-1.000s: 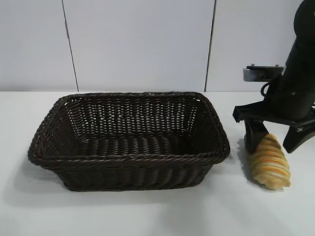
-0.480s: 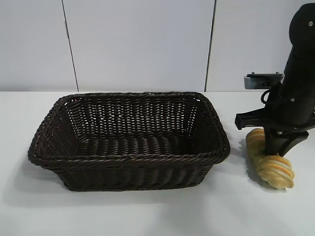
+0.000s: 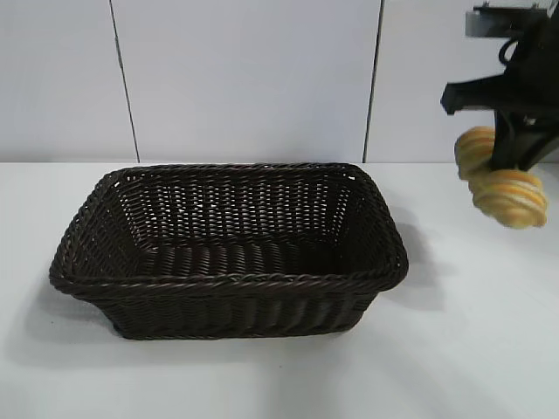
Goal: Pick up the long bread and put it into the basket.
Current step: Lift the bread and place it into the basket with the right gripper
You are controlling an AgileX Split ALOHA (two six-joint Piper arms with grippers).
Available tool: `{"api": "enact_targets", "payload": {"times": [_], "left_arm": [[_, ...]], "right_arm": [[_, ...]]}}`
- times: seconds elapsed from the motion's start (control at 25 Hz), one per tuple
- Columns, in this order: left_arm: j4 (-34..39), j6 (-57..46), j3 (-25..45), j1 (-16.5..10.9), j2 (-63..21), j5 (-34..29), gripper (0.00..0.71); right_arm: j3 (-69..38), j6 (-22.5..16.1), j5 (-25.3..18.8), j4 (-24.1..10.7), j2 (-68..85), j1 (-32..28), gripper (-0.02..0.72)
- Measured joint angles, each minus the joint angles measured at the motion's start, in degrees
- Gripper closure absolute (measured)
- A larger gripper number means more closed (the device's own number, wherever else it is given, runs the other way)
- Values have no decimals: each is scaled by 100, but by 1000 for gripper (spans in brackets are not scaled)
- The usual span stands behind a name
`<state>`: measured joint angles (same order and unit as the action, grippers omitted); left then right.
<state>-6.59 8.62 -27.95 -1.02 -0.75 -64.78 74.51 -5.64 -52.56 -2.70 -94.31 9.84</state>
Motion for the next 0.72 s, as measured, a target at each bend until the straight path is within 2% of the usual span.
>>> {"api": "enact_targets", "payload": {"times": [0.08,0.28,0.36,0.52,0.72], "left_arm": [[0,0,0,0,0,0,68],[0,0,0,0,0,0,68],[0,0,0,0,0,0,68],[0,0,0,0,0,0,68],[0,0,0,0,0,0,68]], "right_arm": [[0,134,35,197,0,0,650],[22,623,219,1026,0,0,650],[22,798,281,1251,0,21,650],[28,983,465,1346,0,314,650],[424,1019,525,1279,-300,1012,650]]}}
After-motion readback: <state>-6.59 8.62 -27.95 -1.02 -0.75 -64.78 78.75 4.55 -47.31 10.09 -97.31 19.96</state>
